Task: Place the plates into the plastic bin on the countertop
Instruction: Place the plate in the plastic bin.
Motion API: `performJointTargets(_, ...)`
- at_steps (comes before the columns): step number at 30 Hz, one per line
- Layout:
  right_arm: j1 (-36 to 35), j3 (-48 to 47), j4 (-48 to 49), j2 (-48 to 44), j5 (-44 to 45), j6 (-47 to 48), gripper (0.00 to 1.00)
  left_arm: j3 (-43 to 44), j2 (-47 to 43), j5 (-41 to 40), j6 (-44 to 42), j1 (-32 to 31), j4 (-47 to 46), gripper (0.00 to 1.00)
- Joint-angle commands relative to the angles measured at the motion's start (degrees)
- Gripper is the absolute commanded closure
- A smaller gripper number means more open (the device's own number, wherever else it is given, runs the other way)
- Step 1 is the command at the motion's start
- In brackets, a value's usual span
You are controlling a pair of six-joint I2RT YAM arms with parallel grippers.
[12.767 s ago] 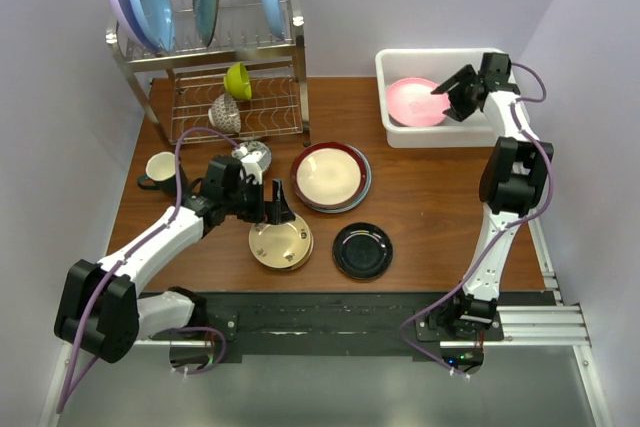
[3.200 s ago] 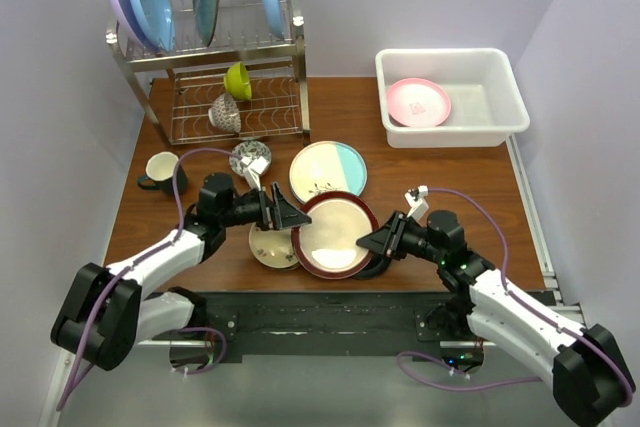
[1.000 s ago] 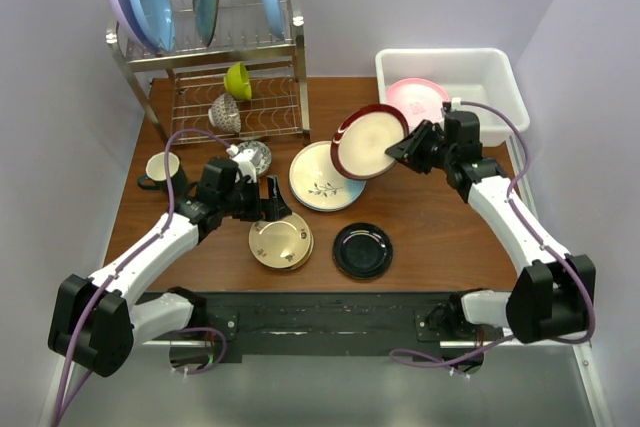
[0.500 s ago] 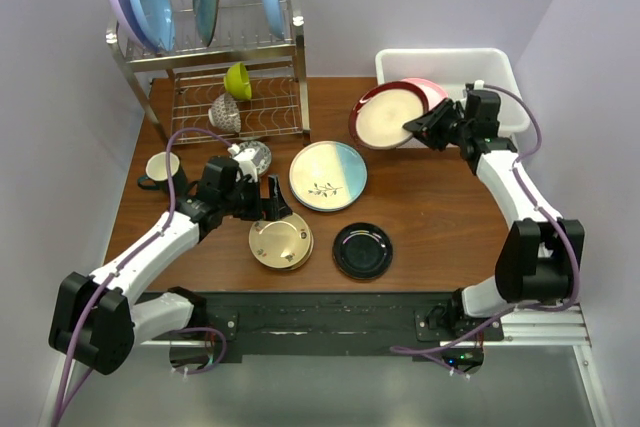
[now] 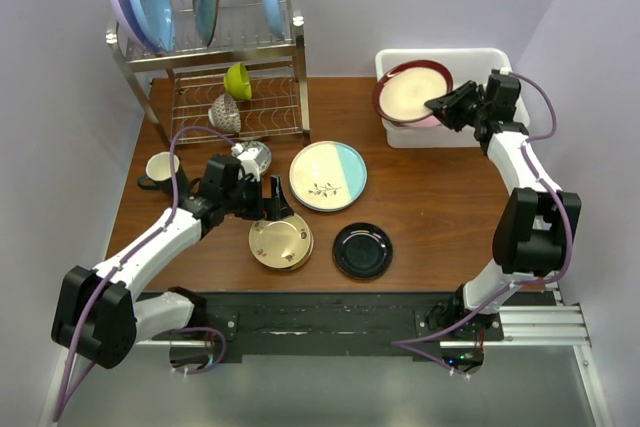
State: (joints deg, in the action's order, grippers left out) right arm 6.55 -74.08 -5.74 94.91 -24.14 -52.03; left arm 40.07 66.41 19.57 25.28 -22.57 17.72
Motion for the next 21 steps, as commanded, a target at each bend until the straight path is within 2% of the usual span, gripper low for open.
performJointTargets(1,0.5,-5.5,8.2,-1.1,0.1,-1.3,1.0,2.6,0.3,1.9,-1.6,-0.1,-0.6,0.0)
performJointTargets(10,2.9,-3.6,10.6,0.8,3.0,-2.7,1.0,2.6,0.6,2.2,-2.1,-0.1,-0.4,0.0)
performJointTargets(21,4.7,-7.1,9.7,5.8,3.4,-2.3,1.0,1.6,0.6,2.7,-1.5,-0.1,-0.9,0.0)
